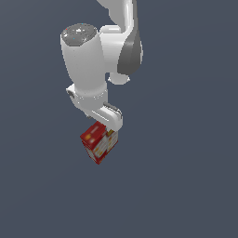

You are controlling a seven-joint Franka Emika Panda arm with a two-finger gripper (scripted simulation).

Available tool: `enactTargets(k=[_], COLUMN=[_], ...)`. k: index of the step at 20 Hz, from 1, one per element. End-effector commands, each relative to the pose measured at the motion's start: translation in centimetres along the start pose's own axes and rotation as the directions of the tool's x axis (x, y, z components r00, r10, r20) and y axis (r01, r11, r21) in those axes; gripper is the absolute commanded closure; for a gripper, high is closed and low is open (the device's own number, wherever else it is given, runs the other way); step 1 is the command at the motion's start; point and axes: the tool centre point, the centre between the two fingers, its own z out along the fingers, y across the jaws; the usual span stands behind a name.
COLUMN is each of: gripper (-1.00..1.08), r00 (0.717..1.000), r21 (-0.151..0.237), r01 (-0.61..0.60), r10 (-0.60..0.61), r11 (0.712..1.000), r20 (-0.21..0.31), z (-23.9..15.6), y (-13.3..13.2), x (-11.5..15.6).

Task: Pick up the object and move it to a goal position.

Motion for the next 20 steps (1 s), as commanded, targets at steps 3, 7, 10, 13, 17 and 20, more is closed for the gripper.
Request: enactTargets(k=[3, 7, 10, 13, 17, 20], gripper=[-0.92, -0.92, -0.92, -0.92, 1.08, 1.08], r00=[1.0, 1.0, 1.0, 1.0, 1.0, 1.0], r21=[0.0, 0.0, 0.0, 0.0, 0.0, 0.0], r01=[-0.001, -0.003, -0.004, -0.005, -0.005, -0.005], r10=[0.001, 0.003, 0.004, 0.005, 0.005, 0.005], r11=[1.0, 1.0, 1.0, 1.0, 1.0, 1.0], r20=[0.0, 0.0, -0.001, -0.001, -0.001, -0.001], z=[1.0, 3.0, 4.2, 4.8, 4.9, 4.9], y=[0.0, 0.0, 0.1, 0.0, 0.0, 0.0], x=[0.0, 0.0, 0.0, 0.0, 0.1, 0.1])
